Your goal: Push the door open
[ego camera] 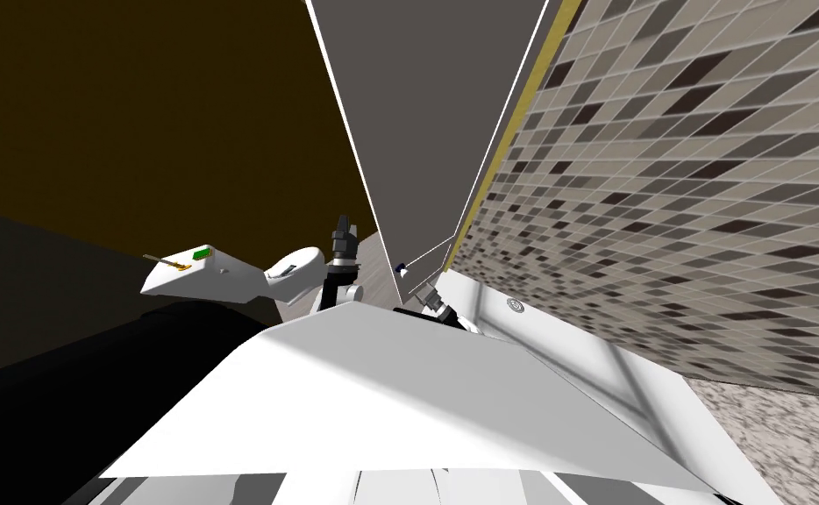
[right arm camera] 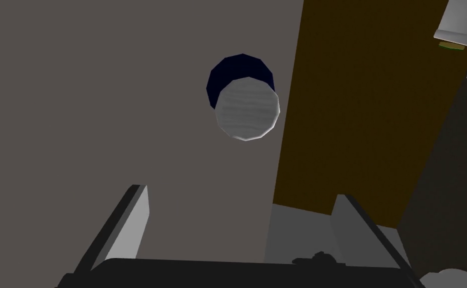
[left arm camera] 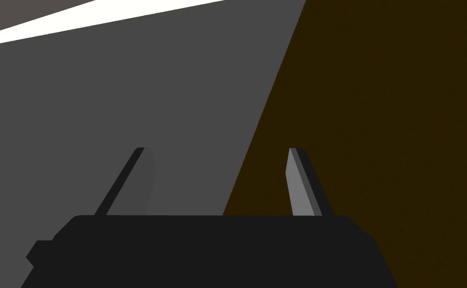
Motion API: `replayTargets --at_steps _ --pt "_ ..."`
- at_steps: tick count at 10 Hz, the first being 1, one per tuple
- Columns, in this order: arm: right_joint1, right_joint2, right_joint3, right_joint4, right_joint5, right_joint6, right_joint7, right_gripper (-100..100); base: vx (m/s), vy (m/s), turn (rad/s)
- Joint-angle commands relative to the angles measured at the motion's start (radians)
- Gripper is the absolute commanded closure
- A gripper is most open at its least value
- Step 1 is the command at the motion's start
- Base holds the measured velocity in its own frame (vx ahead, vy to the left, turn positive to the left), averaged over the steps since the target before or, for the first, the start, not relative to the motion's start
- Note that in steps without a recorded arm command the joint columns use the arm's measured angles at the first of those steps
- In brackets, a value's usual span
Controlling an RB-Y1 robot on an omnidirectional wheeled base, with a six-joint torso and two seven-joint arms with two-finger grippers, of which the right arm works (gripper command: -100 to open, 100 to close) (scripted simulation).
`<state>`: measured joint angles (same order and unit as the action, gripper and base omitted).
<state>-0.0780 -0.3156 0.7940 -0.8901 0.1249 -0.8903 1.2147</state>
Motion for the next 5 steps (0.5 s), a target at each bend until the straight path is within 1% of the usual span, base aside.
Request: replayTargets --at_steps 1,2,3,5 --pt "0.006 0.005 -0.027 -0.004 -0.009 0.015 0.010 -100 -0.147 0.150 -0.127" --pt "-0.001 0.006 -0.017 0.008 -0.006 0.004 0.005 -100 -0.064 0.073 -0.033" --pt "-0.005 0.015 -0.023 0.013 -0.006 0.011 0.009 -100 0.042 0.104 0.052" --pt "-0.008 0.020 -0.026 0.016 -0.005 0.015 0.011 -100 0.116 0.137 0.012"
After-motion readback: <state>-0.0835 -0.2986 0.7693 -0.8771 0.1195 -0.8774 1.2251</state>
